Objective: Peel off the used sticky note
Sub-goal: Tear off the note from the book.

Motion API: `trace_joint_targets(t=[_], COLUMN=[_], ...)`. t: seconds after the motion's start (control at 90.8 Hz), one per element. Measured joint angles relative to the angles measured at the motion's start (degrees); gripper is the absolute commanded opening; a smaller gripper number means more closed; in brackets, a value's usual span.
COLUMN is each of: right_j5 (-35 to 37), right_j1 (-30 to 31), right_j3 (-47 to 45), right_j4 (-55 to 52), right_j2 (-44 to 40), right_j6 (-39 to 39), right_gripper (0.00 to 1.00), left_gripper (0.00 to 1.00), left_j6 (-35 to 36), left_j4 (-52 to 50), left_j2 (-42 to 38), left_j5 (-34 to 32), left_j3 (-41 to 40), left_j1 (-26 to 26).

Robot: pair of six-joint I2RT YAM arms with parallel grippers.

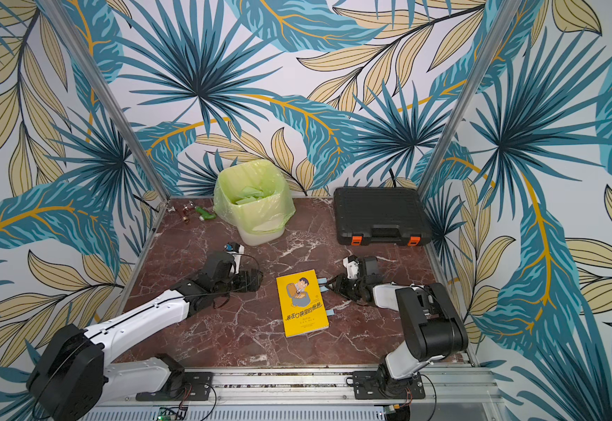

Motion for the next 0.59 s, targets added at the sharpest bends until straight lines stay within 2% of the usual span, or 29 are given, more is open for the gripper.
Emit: trace_joint_targets(t=[0.231,0.441,0.595], right_j5=[-0.20,-0.22,-0.20], right_j1=[0.39,1.29,4.17], right_j3=[0.02,0.02,1.51], right_j4=[0.92,0.63,-1.92], right_j2=[0.09,-2.54,-6.80], right_j6=[0.11,-0.13,-0.61], right_gripper=[0.00,0.00,0.00], left_gripper=[1.00,1.00,0.99], left_j6=[-0.87,-2.29,-3.52], left_j4=[-0.04,1.38,2.67], left_j2=[2.19,3.91,5.29], left_j5=[-0.15,2.36,6.16], left_j3=[0.42,0.94,1.81], left_j1=[-0.15,-0.68,-2.23])
